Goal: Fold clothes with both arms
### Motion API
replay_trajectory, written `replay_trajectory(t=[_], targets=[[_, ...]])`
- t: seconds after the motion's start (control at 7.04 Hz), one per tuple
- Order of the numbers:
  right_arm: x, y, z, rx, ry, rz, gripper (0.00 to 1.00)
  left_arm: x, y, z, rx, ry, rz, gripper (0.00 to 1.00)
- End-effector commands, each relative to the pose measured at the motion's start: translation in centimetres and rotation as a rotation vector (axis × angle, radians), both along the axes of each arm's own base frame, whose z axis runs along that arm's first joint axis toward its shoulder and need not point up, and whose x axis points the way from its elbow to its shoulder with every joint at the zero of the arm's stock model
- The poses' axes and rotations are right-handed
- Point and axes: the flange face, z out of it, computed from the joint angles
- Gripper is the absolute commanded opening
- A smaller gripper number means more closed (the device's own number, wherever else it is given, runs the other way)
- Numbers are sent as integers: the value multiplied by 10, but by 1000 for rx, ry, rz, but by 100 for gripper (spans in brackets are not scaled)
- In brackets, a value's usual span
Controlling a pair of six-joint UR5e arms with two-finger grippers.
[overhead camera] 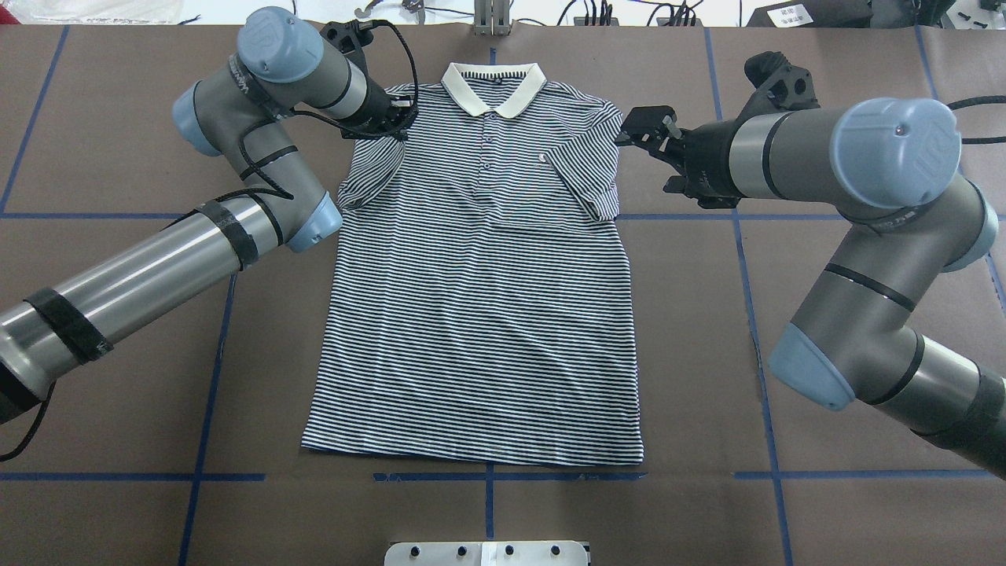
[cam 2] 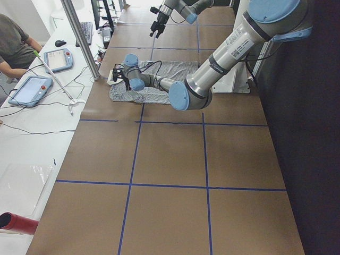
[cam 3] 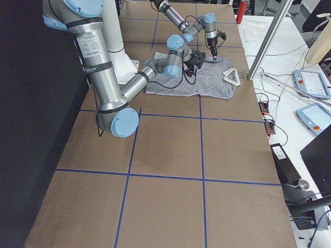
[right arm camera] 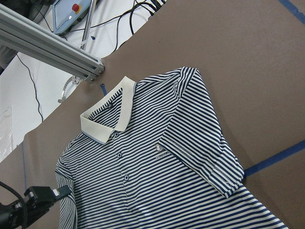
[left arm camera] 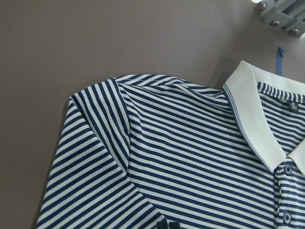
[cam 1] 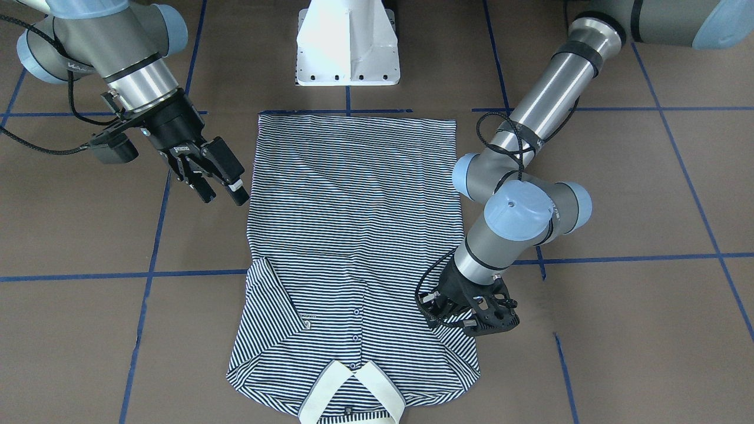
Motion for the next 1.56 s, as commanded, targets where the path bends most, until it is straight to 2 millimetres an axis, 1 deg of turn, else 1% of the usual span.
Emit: replay_trajectory(t=[0.0,0.14,0.28,0.43,0.57,0.71,0.85,0.99,1.14,1.28,1.42], targets=[[0,-1,0,0,1,1,100,2,-5,-3,6,1,-20,0],[-2,-2,1,-2,3,1,100,4,-7,-1,15,7,-22,0],[-2,-1,0,0,1,0,100,3,-8,3,18,5,-27,25],[-3,-2,1,-2,3,0,100,3,-5,-1,23,12,-25,61],[-5,1,-1,3,2,9,100,-4,2,-13,44,35,-26,68],[-27,18,-2,25,17,27,100,-16,43,-9,31,101,-27,69],[-52,40,3,0,31,-34,100,-31,78,-3,38,140,-15,69],[-81,74,3,-79,66,-83,100,-41,109,-2,57,166,6,72],[-100,108,1,-169,87,-117,99,-55,123,10,30,182,-10,76],[-127,147,3,-234,161,-146,93,-69,135,31,-37,191,-38,77],[-151,187,9,-254,235,-145,82,-79,145,50,-59,182,-46,77]])
